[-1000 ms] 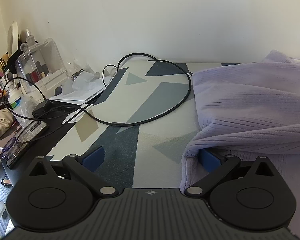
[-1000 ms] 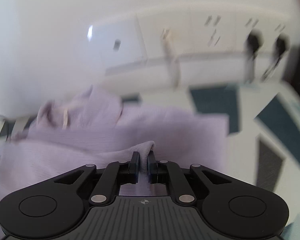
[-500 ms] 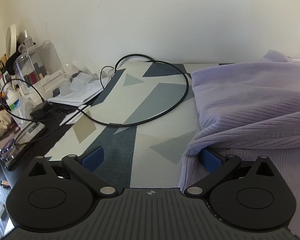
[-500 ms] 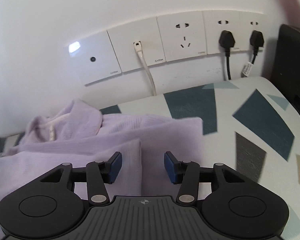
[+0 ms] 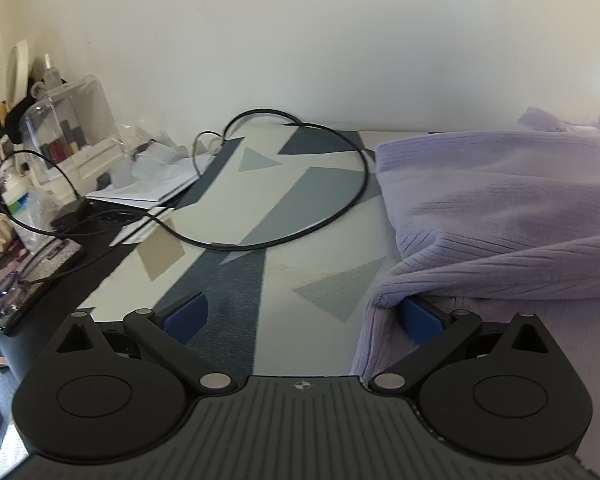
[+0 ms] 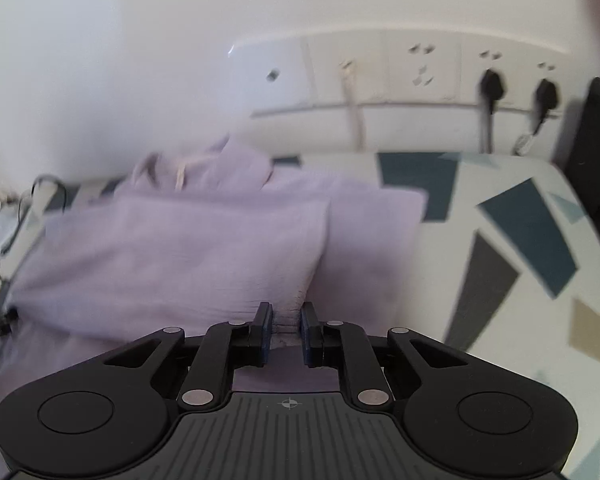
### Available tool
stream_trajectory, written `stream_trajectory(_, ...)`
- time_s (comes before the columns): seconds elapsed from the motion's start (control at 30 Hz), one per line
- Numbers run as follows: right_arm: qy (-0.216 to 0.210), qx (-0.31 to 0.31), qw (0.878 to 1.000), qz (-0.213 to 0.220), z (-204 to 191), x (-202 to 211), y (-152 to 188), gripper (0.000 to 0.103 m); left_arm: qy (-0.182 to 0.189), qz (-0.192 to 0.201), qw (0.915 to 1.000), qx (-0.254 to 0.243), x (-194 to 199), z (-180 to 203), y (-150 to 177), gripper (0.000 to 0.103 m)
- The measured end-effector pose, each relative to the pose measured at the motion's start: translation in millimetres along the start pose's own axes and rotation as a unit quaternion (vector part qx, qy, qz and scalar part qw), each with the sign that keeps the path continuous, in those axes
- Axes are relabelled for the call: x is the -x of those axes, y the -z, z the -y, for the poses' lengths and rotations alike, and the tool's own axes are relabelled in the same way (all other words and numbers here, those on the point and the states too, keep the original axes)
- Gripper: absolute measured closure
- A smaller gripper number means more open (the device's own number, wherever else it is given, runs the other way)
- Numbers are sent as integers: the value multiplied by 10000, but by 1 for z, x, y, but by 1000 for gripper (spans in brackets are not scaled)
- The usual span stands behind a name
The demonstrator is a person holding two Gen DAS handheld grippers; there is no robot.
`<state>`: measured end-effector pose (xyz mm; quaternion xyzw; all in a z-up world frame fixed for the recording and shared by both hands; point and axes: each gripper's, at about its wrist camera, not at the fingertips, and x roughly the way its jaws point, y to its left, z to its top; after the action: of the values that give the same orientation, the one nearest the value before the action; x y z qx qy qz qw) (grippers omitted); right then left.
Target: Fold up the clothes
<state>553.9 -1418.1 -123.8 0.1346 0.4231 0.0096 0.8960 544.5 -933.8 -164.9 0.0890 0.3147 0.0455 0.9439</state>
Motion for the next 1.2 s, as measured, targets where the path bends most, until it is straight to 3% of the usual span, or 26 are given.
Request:
stream_trajectory(0.07, -23, -179, 9995, -267, 8, -1, -5, 90, 67, -12, 10000, 23, 0, -1, 0, 0)
stream_trajectory(0.17, 206, 63, 9968, -769, 2, -23, 7, 89, 180, -74, 9997, 137, -1, -4, 0, 0)
stream_trajectory(0.33, 618, 314, 9906, -1182, -20, -31, 2, 77, 237, -63, 9996, 170, 0, -5, 1, 1)
stream_trajectory(0.47, 790, 444, 9900, -1078, -39, -21, -12, 75, 404, 36, 9991, 86, 4, -5, 4, 1)
stream_trajectory(0.6, 389, 784, 9944, -598, -78, -16, -43, 73, 499, 224, 9985, 30, 9, -4, 6, 1)
stream_trajectory(0.8, -1078, 987, 9885, -391, -157, -65, -105, 68, 509, 283, 9983, 1, 10, -3, 5, 1)
stream_trajectory(0.87, -1546, 601, 9846, -557, -177, -97, -128, 62, 510, 257, 9984, 14, 9, -4, 5, 1)
stream_trajectory(0.97, -1811, -53, 9791, -927, -203, -146, -150, 59, 518, 243, 9984, 53, 9, -5, 6, 1)
stream_trajectory(1.1, -1638, -118, 9736, -1583, -233, -200, -155, 58, 530, 254, 9982, 115, 9, -7, 6, 1)
stream_trajectory(1.2, -1781, -154, 9583, -2229, -242, -224, -153, 60, 560, 262, 9979, 180, 9, -9, 6, 1)
